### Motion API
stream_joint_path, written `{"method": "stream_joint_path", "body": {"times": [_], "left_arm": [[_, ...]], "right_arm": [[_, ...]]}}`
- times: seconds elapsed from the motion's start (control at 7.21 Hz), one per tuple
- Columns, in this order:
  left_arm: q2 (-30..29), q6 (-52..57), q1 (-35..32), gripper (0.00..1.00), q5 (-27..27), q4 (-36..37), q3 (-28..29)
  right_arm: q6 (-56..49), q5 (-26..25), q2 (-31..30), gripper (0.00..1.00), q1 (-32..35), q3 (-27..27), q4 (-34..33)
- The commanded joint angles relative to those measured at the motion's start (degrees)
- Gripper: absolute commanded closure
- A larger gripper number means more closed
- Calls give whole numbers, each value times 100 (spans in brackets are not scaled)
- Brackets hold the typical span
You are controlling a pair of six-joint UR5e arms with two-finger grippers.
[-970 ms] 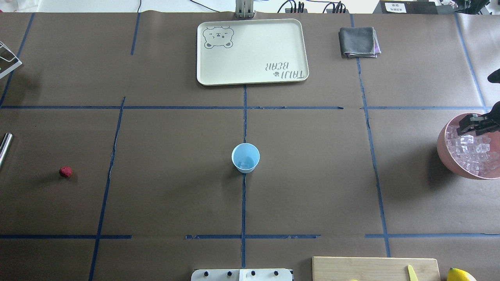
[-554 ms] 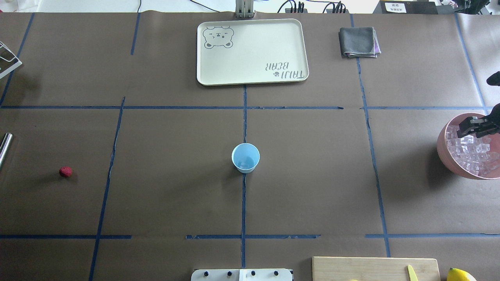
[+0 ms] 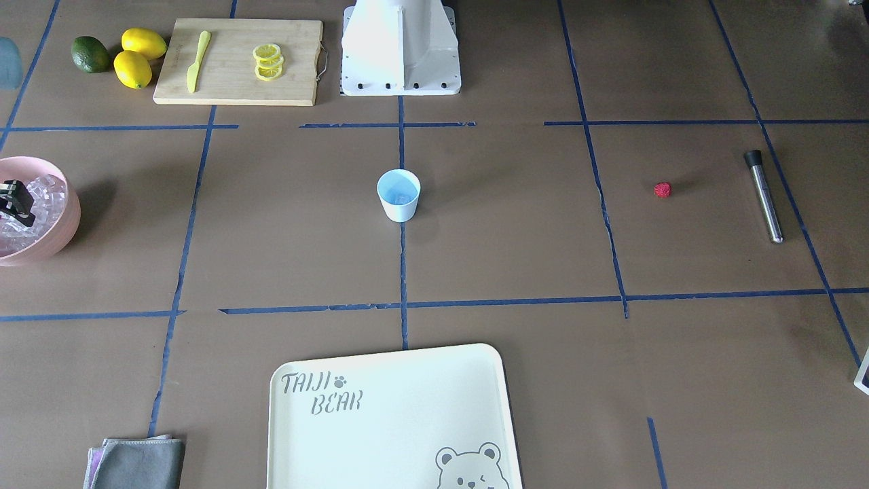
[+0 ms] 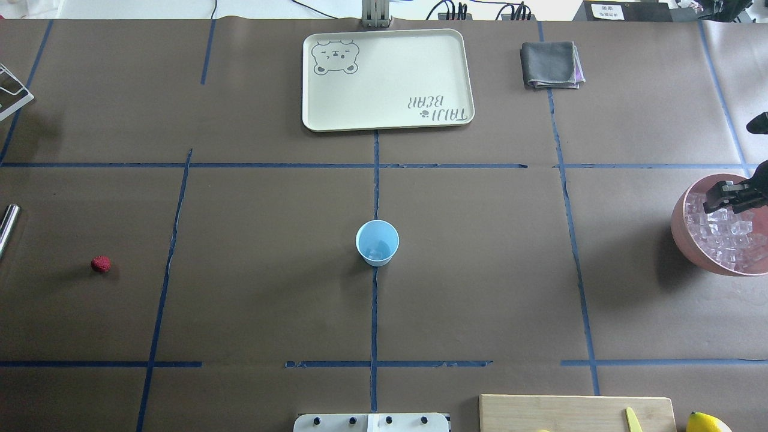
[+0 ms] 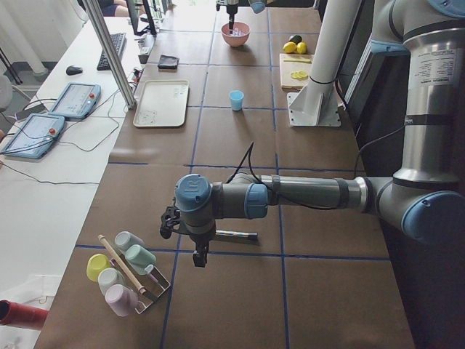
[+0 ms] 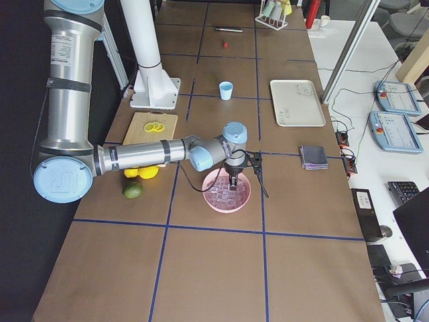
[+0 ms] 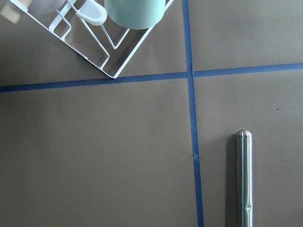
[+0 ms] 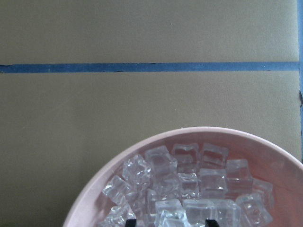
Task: Mash ice and strawberries in cup
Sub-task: 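Lower the right gripper into the bowl and grasp another ice cube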
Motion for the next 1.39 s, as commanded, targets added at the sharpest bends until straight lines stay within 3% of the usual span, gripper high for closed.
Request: {"method": "stream_joint_path", "body": {"times": [0.0,0.83,1.11,1.25], "left_arm": [[0,-1,0,0,0,-1,0],[0,-1,-9,0,0,-10,0],[9,-1,-9,0,-9,-10,0],[9,-1,-9,0,-9,-10,0]], "right_arm": [[7,-9,5,43,-8,-38,0],[24,-18,13,44,-149,-108,0],[15,0,48,55,-149,-117,0],[7,9,66,76,-140,-117,0]]}}
